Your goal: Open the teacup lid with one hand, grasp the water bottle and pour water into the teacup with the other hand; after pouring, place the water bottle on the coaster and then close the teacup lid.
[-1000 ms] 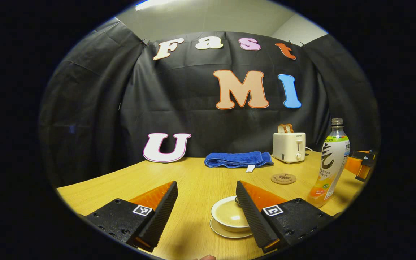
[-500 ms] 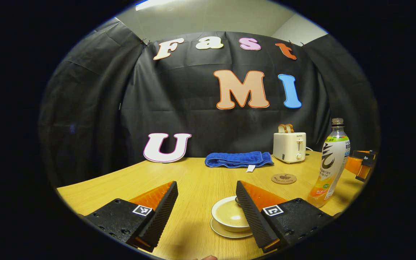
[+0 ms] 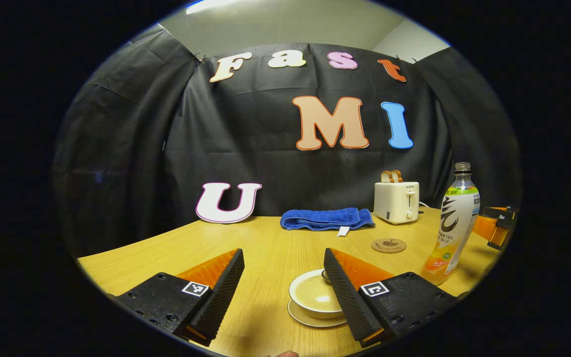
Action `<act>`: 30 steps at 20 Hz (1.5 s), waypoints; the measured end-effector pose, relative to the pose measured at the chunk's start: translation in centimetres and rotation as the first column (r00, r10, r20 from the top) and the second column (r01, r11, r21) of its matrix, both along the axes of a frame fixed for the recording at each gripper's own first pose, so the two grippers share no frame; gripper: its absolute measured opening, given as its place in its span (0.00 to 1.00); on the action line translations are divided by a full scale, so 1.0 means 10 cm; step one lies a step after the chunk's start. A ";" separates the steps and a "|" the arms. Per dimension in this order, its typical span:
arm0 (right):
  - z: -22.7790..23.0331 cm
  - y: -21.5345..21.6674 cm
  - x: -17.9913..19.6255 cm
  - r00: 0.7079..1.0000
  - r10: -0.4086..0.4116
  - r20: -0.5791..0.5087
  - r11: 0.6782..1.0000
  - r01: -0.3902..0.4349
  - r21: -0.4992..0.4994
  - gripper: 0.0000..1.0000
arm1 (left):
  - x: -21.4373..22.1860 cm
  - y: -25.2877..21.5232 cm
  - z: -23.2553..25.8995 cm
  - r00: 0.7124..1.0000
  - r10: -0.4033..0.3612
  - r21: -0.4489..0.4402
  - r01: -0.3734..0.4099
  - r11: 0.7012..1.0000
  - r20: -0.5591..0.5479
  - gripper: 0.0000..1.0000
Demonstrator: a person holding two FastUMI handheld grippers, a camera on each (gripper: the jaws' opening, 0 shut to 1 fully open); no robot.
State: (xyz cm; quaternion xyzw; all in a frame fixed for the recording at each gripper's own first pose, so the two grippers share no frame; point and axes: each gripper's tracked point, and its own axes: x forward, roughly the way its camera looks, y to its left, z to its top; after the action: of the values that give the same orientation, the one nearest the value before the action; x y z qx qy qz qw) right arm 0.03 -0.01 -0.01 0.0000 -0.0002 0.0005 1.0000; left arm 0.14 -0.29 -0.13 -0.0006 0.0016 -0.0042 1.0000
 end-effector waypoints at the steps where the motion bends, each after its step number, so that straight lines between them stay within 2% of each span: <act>1: 0.00 0.00 0.00 1.000 0.000 0.000 1.000 0.000 0.000 0.97 | 0.00 -0.02 -0.02 1.000 -0.006 -0.001 0.006 1.000 -0.006 0.94; 8: 0.00 0.01 -0.01 1.000 0.006 -0.001 1.000 -0.006 0.000 0.97 | 0.01 -0.25 -0.01 0.996 -0.078 -0.026 0.077 0.997 -0.045 0.94; 13: 0.00 0.02 -0.01 1.000 0.015 -0.001 1.000 -0.015 0.000 0.97 | 0.05 -0.40 -0.16 0.982 -0.143 -0.032 0.140 0.990 -0.124 0.94; 18: 0.00 0.03 -0.02 1.000 0.019 -0.001 1.000 -0.019 0.001 0.97 | 0.09 -0.40 -0.34 0.964 -0.155 -0.039 0.151 0.988 -0.217 0.88; 23: 0.00 0.03 -0.01 1.000 0.019 -0.001 1.000 -0.019 0.001 0.97 | 0.13 -0.41 -0.35 0.961 -0.155 -0.028 0.153 0.988 -0.230 0.83; 26: 0.00 0.03 -0.02 1.000 0.019 -0.001 1.000 -0.019 0.000 0.97 | 0.15 -0.39 -0.35 0.962 -0.149 -0.019 0.148 0.989 -0.229 0.71; 30: 0.01 0.03 -0.01 1.000 0.019 -0.002 1.000 -0.019 0.001 0.97 | 0.15 -0.41 -0.33 0.961 -0.161 -0.012 0.162 0.987 -0.224 0.65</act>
State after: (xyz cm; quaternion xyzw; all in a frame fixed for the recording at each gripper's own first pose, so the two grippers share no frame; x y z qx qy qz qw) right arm -0.10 0.26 0.05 0.0002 0.0007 0.0101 0.9999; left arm 1.68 -4.42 -3.38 0.0023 0.1145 -0.0855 0.9897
